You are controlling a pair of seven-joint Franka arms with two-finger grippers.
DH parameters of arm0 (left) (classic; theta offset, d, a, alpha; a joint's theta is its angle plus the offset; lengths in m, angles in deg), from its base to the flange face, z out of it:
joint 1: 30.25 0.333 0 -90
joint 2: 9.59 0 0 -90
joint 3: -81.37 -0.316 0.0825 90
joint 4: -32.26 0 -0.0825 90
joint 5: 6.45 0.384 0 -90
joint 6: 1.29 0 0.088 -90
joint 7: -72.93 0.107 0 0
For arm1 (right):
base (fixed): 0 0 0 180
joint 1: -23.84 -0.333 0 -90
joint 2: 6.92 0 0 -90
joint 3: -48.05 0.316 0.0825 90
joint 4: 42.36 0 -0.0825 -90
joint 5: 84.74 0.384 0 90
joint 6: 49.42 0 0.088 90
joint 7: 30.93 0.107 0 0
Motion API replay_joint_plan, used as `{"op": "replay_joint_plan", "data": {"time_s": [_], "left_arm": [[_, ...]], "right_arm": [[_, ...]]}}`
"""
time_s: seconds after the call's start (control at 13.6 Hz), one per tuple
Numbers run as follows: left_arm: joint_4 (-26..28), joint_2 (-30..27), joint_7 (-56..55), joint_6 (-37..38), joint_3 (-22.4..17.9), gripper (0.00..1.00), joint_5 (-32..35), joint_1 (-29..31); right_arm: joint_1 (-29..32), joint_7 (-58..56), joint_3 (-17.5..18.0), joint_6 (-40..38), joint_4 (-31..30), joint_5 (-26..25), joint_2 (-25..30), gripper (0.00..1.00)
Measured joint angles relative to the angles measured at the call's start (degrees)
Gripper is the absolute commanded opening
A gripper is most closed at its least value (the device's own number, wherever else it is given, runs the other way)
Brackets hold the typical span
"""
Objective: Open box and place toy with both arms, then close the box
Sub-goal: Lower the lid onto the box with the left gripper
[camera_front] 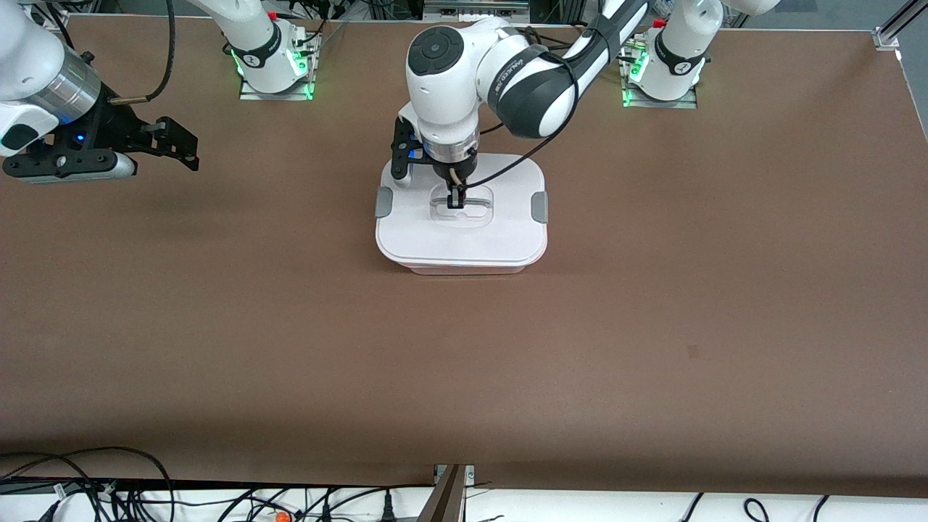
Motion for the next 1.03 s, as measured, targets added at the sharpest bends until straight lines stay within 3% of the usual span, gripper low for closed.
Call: {"op": "replay_joint_plan", "data": {"time_s": [1.03], "left_arm": [[4.2, 0.3, 0.0, -3.0, -0.2, 0.00, 0.7, 0.0]], "right_arm": [[0.5, -0.1, -1.3, -4.8, -0.4, -0.4, 2.5, 1.00]]}}
